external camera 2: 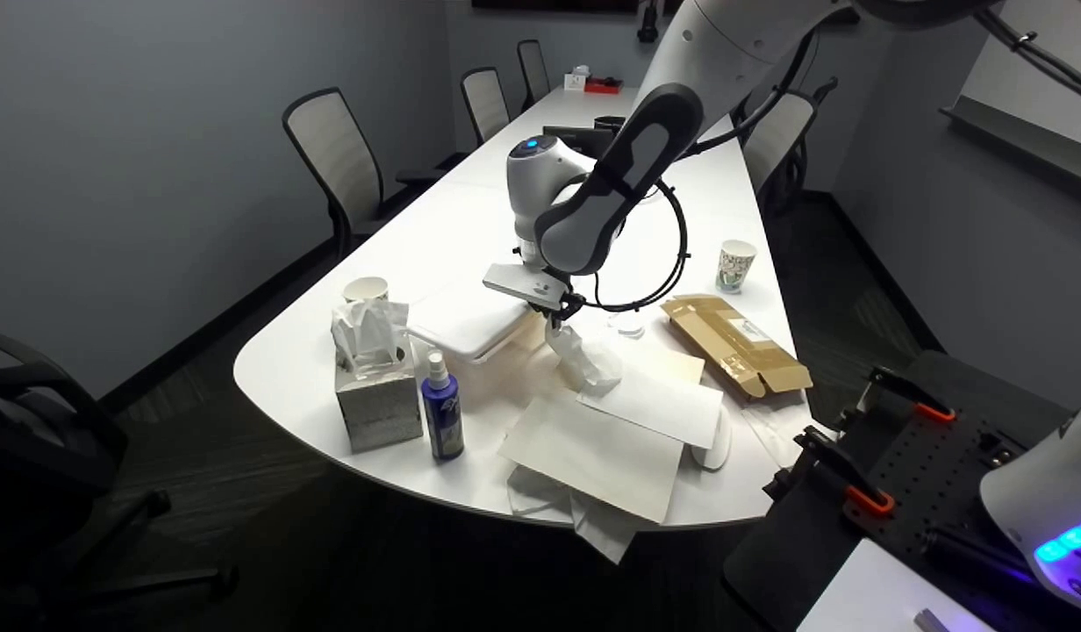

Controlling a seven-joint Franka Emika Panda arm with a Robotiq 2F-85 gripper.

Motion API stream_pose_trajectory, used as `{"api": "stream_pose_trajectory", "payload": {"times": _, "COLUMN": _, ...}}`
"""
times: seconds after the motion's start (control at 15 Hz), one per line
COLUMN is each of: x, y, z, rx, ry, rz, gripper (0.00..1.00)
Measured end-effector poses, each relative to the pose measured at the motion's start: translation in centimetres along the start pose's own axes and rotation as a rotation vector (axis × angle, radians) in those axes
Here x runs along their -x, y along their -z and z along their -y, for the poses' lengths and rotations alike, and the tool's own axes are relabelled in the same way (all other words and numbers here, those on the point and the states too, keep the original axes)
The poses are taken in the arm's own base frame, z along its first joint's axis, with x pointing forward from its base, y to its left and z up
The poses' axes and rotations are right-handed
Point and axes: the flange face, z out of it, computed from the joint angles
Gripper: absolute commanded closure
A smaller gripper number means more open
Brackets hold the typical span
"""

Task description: Get a tissue from the box and then wipe the paper on the book with it

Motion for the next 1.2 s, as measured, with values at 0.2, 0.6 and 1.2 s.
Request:
{"api": "stream_pose_trajectory", "payload": {"times": 0.2, "x": 0.4, "y": 0.3, "z": -0.4, "rx": -0.004, "ry": 0.046, "rz": 0.100, "gripper": 1.00}}
{"api": "stream_pose_trajectory", "payload": {"times": 0.6, "x": -0.3, "y": 2.9, "z": -2.2, "rx": -0.020, "ry": 0.109, "rz": 0.257, "gripper": 1.00}}
{"api": "stream_pose_trajectory", "payload": {"times": 1.2, "x": 3.2, "y": 13.3, "z": -4.5, "rx": -0.141, "ry": 0.311, "rz": 0.372, "gripper": 1.00}}
